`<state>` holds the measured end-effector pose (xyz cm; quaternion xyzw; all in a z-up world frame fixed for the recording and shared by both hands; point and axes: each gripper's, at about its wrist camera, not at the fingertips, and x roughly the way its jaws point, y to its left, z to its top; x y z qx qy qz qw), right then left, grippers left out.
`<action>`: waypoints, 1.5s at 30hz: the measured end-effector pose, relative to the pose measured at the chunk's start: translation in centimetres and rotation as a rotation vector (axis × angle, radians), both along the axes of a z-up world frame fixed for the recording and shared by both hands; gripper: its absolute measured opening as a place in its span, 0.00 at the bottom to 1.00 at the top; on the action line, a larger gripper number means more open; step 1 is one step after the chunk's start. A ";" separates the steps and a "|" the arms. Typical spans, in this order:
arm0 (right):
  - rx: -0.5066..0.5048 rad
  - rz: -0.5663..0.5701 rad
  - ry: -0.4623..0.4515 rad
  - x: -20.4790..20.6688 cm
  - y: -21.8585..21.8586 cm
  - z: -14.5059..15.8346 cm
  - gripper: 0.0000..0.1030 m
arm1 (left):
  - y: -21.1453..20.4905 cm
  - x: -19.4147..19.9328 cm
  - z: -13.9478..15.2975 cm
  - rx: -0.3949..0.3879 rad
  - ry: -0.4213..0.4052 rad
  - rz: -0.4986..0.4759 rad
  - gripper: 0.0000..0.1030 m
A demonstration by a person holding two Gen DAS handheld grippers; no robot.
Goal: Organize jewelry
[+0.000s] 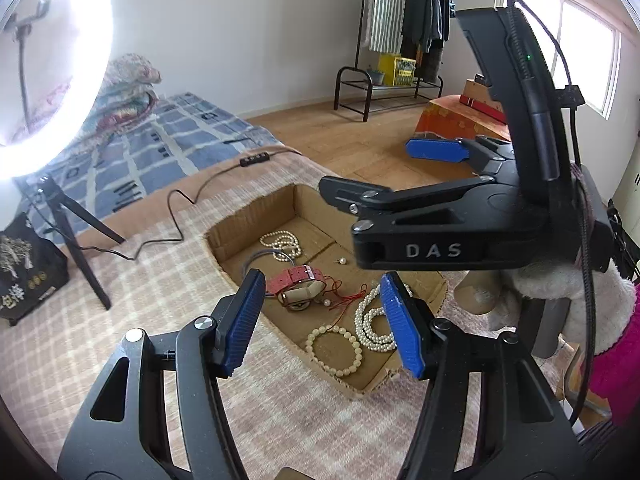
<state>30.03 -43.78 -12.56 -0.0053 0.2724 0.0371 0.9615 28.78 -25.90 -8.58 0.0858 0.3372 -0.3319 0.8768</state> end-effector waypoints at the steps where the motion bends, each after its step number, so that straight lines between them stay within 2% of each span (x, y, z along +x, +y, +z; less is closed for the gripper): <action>1: 0.000 -0.002 -0.006 -0.4 0.1 0.5 1.00 | 0.2 -0.3 0.4 0.001 -0.007 0.001 0.60; 11: -0.002 -0.037 -0.038 -4.9 1.4 4.4 1.00 | 3.1 -4.2 4.7 -0.009 -0.079 0.024 0.61; 13: -0.006 -0.047 -0.046 -5.9 1.7 5.0 1.00 | 3.5 -4.9 5.2 -0.011 -0.092 0.030 0.66; 19: -0.038 -0.071 -0.075 -9.2 2.8 6.3 1.00 | 5.8 -7.2 6.3 -0.036 -0.112 0.059 0.67; 22: -0.049 -0.081 -0.079 -10.7 3.5 6.6 1.00 | 6.7 -8.3 6.7 -0.045 -0.123 0.071 0.73; 27: -0.085 -0.091 -0.081 -13.3 5.1 6.5 1.00 | 7.9 -10.1 6.6 -0.035 -0.167 0.103 0.81; 33: -0.096 -0.113 -0.082 -15.3 5.9 5.8 1.00 | 9.2 -11.7 5.9 -0.006 -0.155 0.127 0.83; 36: -0.074 -0.129 -0.091 -16.3 5.8 5.4 1.00 | 10.5 -11.8 5.6 -0.031 -0.137 0.166 0.92; 39: -0.053 -0.148 -0.100 -17.2 5.8 5.1 1.00 | 11.8 -11.7 5.5 -0.062 -0.126 0.225 0.92; 45: -0.026 -0.163 -0.115 -17.8 6.0 4.4 1.00 | 12.5 -11.7 5.1 -0.065 -0.148 0.261 0.92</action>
